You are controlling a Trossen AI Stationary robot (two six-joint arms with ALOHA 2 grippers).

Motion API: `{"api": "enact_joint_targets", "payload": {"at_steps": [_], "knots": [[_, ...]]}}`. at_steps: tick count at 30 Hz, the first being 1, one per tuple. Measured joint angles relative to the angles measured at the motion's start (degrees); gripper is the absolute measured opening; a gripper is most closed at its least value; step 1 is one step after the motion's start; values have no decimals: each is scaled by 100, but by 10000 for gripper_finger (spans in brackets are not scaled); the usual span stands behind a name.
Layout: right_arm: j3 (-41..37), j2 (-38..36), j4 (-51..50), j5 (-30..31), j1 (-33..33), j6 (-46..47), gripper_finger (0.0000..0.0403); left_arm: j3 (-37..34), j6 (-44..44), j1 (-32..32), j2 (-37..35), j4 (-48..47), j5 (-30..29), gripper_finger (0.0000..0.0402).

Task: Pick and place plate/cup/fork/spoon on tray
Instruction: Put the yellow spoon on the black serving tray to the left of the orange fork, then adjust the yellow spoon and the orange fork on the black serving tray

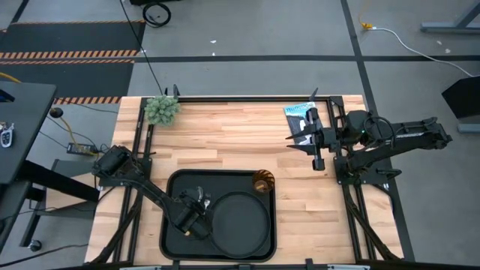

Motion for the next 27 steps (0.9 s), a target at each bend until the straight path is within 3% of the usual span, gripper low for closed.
{"api": "enact_joint_targets", "payload": {"at_steps": [8,20,27], "knots": [[0,0,-2,-3,-1,0,103,0,51,-2,-2,11,0,127],[0,0,-42,-20,-1,-2,103,0,578,78,-691,-207,0,126],[0,0,1,-20,1,-4,103,4,1807,483,-889,-298,-856,126]]}}
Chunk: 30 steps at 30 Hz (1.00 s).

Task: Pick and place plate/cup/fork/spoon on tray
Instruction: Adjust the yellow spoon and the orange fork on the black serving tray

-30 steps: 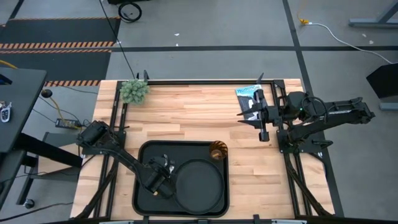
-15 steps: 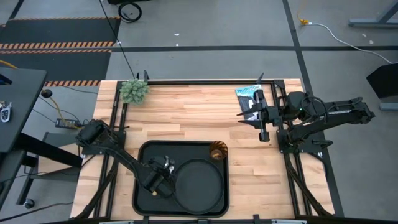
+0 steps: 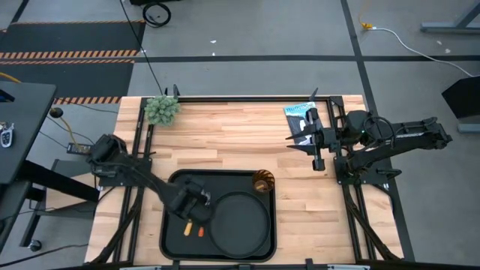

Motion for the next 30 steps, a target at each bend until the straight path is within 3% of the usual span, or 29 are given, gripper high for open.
{"api": "enact_joint_targets", "payload": {"at_steps": [7,13,30], "knots": [[2,22,-5,-1,0,1,103,0,1410,983,46,17,-180,126],[4,78,-9,-2,-1,-11,103,0,2285,1438,138,256,9,126],[4,79,-14,-2,0,15,103,-2,2581,1396,758,134,619,126]]}}
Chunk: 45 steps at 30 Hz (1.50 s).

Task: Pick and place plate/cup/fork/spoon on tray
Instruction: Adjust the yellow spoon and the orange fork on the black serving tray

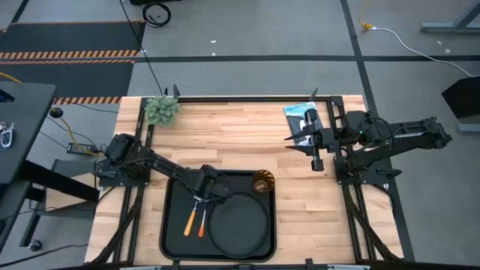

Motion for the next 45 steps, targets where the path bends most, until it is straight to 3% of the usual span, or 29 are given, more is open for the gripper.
{"api": "enact_joint_targets", "payload": {"at_steps": [14,23,32,45], "knots": [[0,0,-2,-2,-2,2,103,0,7,1,13,-210,35,126],[0,0,0,0,-1,2,103,0,436,3,13,266,-233,126],[0,0,4,0,-2,2,103,0,758,3,13,698,-144,126],[-2,0,4,0,-2,2,103,0,798,-30,9,528,44,126]]}}
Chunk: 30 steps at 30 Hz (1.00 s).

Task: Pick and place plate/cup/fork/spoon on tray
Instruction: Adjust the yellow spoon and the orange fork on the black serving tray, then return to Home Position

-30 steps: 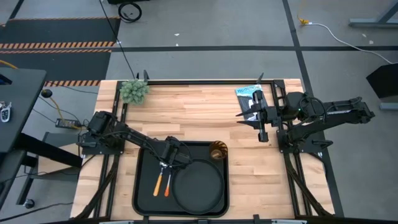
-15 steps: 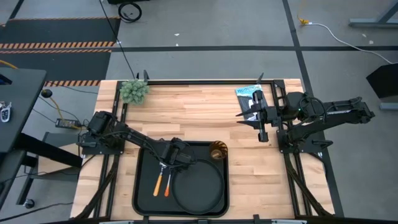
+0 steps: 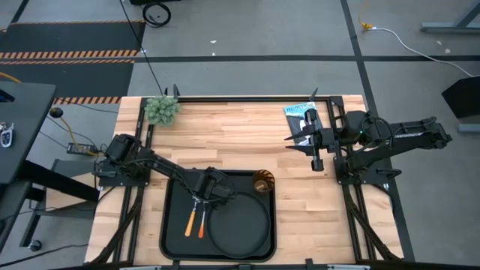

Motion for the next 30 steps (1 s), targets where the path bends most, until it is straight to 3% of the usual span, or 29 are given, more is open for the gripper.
{"api": "enact_joint_targets", "payload": {"at_steps": [7,15,23,30], "knots": [[0,0,0,0,2,0,103,10,120,2,-4,-32,-12,126],[-2,-15,-213,-5,-1,-117,103,601,701,110,-9,-865,-84,126],[-4,-17,-454,-743,-281,-77,103,1153,1337,224,-82,-2254,-551,126],[-620,-366,-204,-852,-568,274,101,1196,1748,457,-856,-2344,-1148,104]]}}
